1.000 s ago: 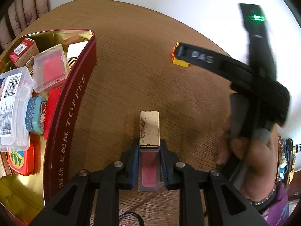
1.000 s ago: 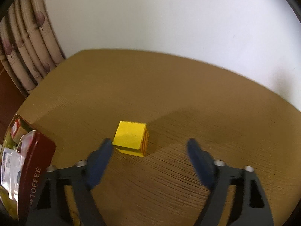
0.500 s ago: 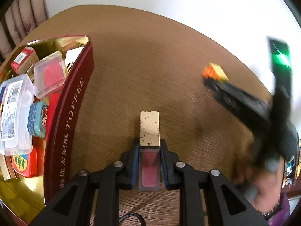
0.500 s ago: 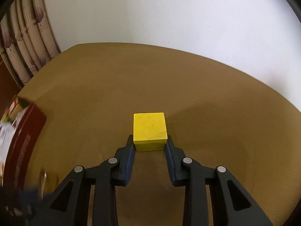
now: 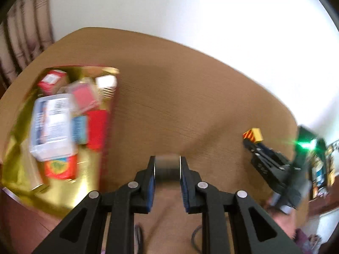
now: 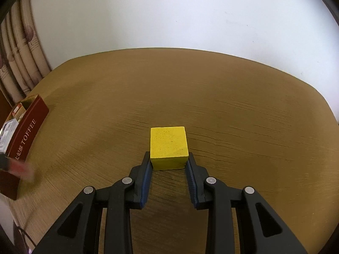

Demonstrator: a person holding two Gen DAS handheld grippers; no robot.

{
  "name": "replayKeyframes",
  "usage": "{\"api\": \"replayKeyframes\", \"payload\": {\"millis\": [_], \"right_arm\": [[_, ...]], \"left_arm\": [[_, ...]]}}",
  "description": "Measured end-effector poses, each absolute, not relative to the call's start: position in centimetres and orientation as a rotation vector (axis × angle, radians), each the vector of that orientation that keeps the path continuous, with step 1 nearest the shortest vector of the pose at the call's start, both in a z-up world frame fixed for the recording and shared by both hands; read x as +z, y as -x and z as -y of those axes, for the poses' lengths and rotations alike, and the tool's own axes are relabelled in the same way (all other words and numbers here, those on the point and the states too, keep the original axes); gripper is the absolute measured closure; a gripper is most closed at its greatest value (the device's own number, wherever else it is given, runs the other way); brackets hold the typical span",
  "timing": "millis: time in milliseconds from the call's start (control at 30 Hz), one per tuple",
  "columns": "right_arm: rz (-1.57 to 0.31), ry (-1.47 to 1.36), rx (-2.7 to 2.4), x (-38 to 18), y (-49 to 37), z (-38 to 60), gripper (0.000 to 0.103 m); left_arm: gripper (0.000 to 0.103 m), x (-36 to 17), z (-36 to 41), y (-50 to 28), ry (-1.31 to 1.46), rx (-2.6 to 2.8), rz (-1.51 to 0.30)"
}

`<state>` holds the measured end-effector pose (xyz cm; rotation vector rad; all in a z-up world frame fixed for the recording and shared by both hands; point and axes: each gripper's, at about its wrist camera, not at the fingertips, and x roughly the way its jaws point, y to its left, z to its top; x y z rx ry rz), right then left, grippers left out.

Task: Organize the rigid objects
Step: 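Lower the pink lipstick into the tin and open the left gripper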

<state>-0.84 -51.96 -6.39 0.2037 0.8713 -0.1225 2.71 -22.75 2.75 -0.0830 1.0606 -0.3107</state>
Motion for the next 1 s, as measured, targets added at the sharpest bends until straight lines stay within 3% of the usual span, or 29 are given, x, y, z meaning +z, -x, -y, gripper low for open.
{"api": "replayKeyframes", "payload": {"millis": [267,667,767,800,833,1000], "right_arm": [[-0.875,-0.181,-0.138,-7.0,-1.1,49.7,0.075],[-0.889,-0.159,-0.151,-7.5,-1.9,48.6,0.075],[-0.89,-0.156,-0.152,-7.6,-2.1,48.3,0.074],[-0.89,-0.156,-0.153,-7.6,-2.1,48.2,0.074],[-0.89,-0.155,-0.153,-7.6,-2.1,48.2,0.074],[-0.891,-0.157,-0.153,-7.6,-2.1,48.1,0.074]], "left_arm": [[0.083,3.9,13.6,-3.2,0.11,-0.191,-1.111],[0.083,2.5,12.6,-4.5,0.132,-0.259,-1.107],[0.077,3.6,12.5,-4.3,0.094,-0.223,-1.033],[0.067,3.9,12.5,-4.5,0.091,-0.232,-1.029],[0.064,4.1,12.4,-4.5,0.094,-0.239,-1.031],[0.064,5.8,10.6,-3.9,0.164,-0.18,-0.967]]}}
